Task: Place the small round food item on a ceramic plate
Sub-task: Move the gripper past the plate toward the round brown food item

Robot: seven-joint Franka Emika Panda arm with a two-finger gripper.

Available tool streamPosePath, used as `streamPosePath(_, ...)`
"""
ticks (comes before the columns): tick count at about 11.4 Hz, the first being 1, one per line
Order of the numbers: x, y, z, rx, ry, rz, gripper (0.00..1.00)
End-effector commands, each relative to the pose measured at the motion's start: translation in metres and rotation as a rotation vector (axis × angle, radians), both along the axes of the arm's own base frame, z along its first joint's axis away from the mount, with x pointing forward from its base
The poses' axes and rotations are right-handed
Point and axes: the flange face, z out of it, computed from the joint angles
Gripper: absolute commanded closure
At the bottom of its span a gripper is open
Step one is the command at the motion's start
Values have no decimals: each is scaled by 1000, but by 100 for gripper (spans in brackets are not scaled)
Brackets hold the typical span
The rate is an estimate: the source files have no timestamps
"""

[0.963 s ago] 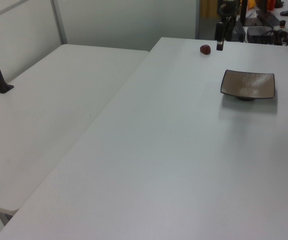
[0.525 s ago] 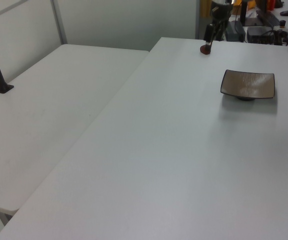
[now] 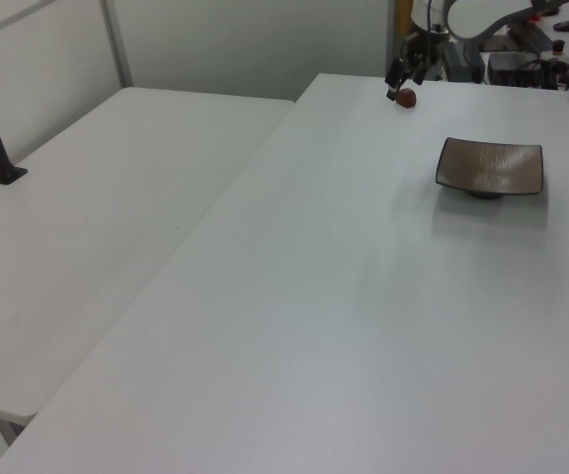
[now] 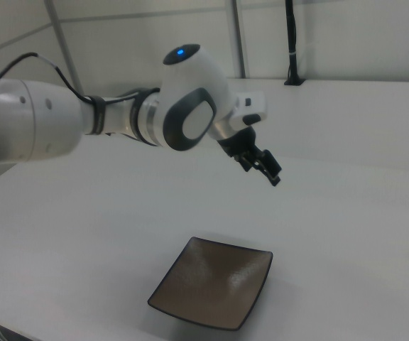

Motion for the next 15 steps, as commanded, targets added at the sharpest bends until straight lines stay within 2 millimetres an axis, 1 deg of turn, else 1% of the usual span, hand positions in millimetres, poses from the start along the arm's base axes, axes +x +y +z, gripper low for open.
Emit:
streamPosePath(1,19,-32,-24,-30,-60,-65,0)
streamPosePath(2,25,-45,-29,-34,-97,-84,0)
streamPosePath(3,27,-59,-35,-37,-131,-105,0)
streamPosePath(4,28,-68,-38,-42,-157,-114,0)
streamPosePath(7,33,-85,-58,-54,-212,-122,0)
streamPosePath(8,39,-93,-64,-59,-233,-127,0)
streamPosePath(9,45,-98,-67,-63,-246,-130,0)
streamPosePath(11,48,-119,-69,-72,-266,-154,0)
streamPosePath(12,51,-120,-68,-75,-292,-156,0)
streamPosePath(13,52,-128,-83,-75,-310,-167,0)
streamPosePath(14,57,-135,-90,-78,-345,-179,0)
streamPosePath(15,61,-147,-96,-82,-358,-197,0)
